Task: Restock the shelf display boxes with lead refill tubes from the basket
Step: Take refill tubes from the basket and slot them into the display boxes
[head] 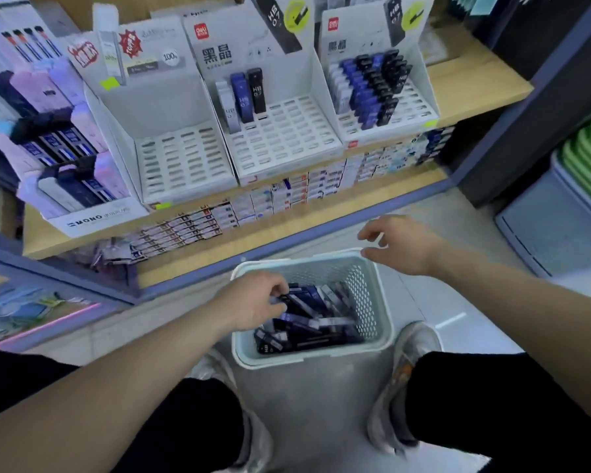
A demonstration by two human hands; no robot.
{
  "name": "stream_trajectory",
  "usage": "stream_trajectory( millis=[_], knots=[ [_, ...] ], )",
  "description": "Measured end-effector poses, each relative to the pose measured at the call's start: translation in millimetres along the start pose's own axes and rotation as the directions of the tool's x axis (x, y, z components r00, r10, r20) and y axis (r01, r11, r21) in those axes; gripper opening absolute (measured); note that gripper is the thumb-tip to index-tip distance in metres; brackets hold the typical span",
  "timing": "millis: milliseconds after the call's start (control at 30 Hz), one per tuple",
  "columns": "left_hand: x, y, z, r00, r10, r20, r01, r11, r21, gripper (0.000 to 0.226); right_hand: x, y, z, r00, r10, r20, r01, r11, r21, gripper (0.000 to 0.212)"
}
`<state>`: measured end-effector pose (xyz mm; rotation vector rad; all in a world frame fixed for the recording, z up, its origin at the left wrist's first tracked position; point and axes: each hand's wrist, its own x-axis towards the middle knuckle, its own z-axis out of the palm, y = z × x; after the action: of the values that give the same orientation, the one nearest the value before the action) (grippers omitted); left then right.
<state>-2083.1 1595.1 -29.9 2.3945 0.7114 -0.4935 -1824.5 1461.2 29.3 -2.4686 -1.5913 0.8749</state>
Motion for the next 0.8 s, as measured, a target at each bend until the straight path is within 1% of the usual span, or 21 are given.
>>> stream_trajectory(
  millis=[100,200,267,333,467,533,700,800],
  knots=[
    [17,-2,36,0.998,-0.052,0.045,0.055,0.996,-0.068,0.037,-3,19,39,0.992,0.122,-0.028,-0.119,0.989,0.094,0.045],
    [38,-2,63,0.993,-0.088,0.083,0.097,0.988,-0.117,0.047,-4,33,79,0.971,0.239,-0.024,-0.23,0.954,0.192,0.06],
    [54,-3,76,0.991,-0.081,0.109,0.095,0.988,-0.123,0.058,-4,37,100,0.961,0.276,-0.017,-0.264,0.935,0.236,0.068],
    [71,-4,88,0.986,-0.064,0.154,0.082,0.991,-0.109,0.069,-3,39,117,0.952,0.305,-0.032,-0.285,0.918,0.275,0.071],
    [101,-14,110,0.971,0.014,0.238,-0.018,1.0,0.015,0.088,-3,45,144,0.941,0.336,-0.046,-0.304,0.895,0.326,0.065],
    [112,-22,119,0.966,0.046,0.256,-0.061,0.997,0.052,0.093,-4,48,156,0.942,0.332,-0.043,-0.296,0.887,0.353,0.063],
    [131,-36,136,0.963,0.127,0.237,-0.158,0.981,0.116,0.098,2,50,168,0.931,0.355,-0.088,-0.296,0.872,0.39,0.047],
    [133,-38,143,0.968,0.151,0.201,-0.185,0.969,0.165,0.095,3,50,169,0.927,0.36,-0.108,-0.295,0.875,0.384,0.041]
  ],
)
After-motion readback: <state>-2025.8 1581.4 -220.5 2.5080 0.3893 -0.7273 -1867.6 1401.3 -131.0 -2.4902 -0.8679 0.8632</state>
